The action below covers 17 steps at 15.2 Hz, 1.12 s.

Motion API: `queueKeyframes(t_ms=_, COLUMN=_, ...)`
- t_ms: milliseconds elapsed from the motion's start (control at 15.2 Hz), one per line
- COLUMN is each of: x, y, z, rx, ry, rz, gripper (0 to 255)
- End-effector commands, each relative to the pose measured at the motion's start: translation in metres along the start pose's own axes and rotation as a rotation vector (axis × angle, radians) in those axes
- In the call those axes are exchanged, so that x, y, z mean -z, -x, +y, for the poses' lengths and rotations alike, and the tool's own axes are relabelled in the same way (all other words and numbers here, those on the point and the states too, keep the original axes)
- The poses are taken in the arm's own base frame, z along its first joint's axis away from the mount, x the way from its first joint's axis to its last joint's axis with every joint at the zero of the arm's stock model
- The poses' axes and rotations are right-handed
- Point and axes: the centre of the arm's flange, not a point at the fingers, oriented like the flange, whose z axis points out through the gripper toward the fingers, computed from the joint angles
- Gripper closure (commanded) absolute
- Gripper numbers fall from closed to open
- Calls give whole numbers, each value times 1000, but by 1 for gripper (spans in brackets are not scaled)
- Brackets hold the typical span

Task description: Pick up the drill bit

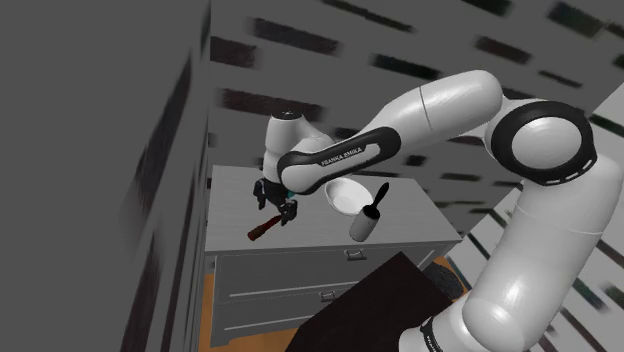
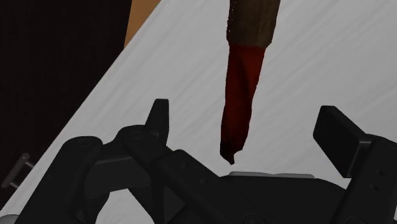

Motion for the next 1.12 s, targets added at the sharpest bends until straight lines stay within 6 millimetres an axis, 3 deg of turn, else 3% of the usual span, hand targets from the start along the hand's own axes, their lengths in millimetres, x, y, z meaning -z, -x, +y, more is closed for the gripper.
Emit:
queueKeyframes(t_ms=0, x=-12, y=1, z=-2, rx=-9, ry=0, rz=-1, gripper=0)
queueKeyframes(t_ms=396, x=-36, y=1, z=-4, rx=-9, ry=0, rz=-1, gripper=0)
queueKeyframes(t_ms=462, x=-36, y=1, z=-4, rx=-9, ry=0, rz=-1, gripper=255)
queueKeyframes(t_ms=1056, x=-36, y=1, z=-4, rx=-9, ry=0, rz=-1, gripper=255)
